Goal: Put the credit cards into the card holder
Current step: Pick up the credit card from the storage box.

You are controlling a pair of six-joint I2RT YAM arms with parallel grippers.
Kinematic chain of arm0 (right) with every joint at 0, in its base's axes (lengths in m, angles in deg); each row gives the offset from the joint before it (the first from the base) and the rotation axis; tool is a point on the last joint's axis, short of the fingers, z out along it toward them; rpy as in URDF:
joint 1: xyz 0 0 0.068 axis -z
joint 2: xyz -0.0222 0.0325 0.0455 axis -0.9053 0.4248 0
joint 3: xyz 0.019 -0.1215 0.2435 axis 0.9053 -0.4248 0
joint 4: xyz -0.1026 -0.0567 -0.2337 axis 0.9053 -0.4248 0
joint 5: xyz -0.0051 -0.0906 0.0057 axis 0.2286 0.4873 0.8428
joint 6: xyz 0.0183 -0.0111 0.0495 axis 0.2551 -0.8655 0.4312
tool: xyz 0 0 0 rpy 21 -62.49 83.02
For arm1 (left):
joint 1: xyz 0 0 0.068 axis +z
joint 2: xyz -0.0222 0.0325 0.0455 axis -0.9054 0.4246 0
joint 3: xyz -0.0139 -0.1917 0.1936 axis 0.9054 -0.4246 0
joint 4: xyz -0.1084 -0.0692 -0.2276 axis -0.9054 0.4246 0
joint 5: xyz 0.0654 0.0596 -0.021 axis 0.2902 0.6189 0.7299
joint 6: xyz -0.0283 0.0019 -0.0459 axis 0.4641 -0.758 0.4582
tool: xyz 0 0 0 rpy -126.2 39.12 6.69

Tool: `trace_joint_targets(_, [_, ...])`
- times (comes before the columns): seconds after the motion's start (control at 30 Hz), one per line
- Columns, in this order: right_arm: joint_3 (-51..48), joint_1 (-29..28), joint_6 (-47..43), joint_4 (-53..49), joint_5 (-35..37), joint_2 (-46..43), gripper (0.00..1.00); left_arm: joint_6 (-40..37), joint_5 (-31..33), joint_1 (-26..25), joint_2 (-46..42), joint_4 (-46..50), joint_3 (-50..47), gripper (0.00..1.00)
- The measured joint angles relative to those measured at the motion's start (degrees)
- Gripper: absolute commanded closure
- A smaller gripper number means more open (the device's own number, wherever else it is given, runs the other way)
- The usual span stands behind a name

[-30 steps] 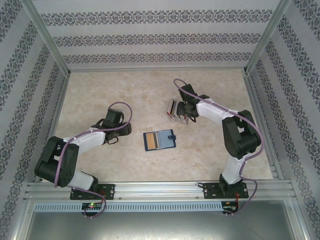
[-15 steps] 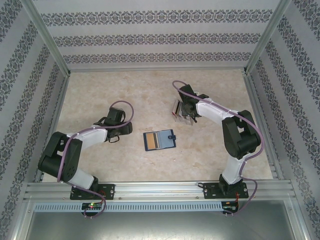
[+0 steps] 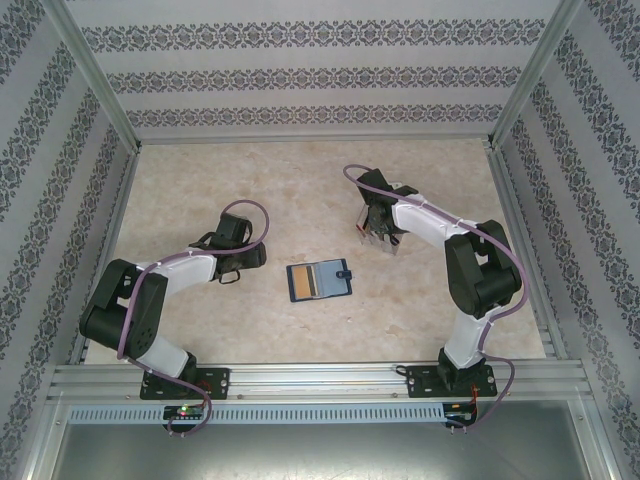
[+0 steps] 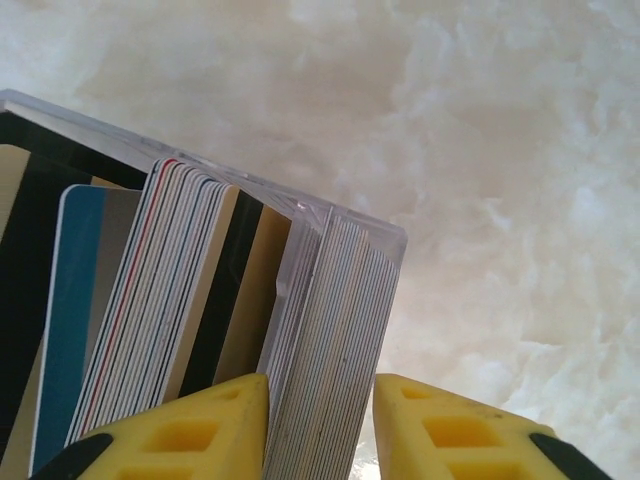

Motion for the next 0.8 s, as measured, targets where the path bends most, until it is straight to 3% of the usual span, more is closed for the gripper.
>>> trace_joint_targets(0.23, [0.42, 0.0, -0.96, -0.35, 0.15, 0.0, 0.81, 0.0, 0.0, 0.0, 0.02, 0.0, 0.0, 0.38])
trace_joint_targets(0.47, [0.52, -0.35, -1.36, -0.63, 0.15, -0.02, 1.0, 0.0, -0.24, 0.0, 0.59, 0.13, 0.13, 0.38])
trace_joint_targets(0.8, [0.44, -1.46, -1.92, -1.25, -0.96, -4.83, 1.0, -0.79, -2.43, 0.0, 0.46, 0.22, 0.55, 0.39])
